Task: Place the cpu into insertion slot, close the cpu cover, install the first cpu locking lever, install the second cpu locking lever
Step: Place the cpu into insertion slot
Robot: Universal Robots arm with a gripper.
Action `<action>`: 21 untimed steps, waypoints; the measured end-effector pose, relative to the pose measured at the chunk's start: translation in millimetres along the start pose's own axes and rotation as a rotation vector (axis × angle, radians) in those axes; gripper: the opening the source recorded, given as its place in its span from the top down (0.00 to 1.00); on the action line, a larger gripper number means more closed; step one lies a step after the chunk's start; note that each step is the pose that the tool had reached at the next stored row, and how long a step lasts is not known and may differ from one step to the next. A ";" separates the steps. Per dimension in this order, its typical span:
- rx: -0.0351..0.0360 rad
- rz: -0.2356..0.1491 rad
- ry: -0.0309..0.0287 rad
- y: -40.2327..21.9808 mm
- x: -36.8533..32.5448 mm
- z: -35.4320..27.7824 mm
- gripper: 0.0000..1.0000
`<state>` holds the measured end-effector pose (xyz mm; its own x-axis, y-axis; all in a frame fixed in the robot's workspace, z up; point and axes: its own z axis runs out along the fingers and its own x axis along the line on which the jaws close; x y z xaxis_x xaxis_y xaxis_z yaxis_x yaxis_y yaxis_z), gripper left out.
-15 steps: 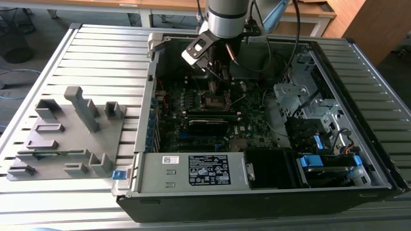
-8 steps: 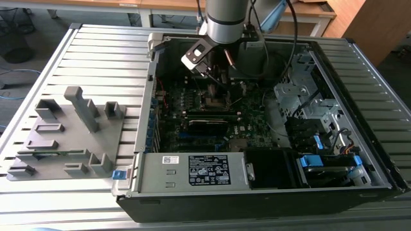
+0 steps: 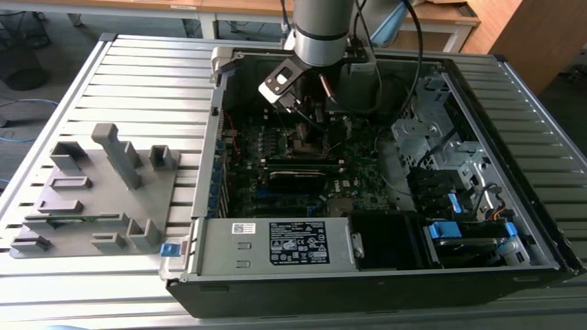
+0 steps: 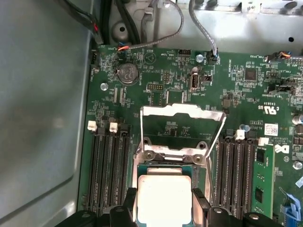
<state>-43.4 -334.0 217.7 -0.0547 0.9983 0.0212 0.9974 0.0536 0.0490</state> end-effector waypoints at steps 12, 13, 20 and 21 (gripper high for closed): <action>-0.0009 0.000 0.0003 -4.5 -4.7 10.9 0.46; -0.0008 0.000 0.0002 -4.6 -4.9 12.4 0.46; -0.0007 0.000 0.0001 -5.1 -6.0 14.9 0.46; -0.0008 0.000 0.0002 -5.2 -6.1 15.2 0.46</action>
<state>-47.5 -340.1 202.1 -0.0545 0.9983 0.0214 0.9973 0.0533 0.0498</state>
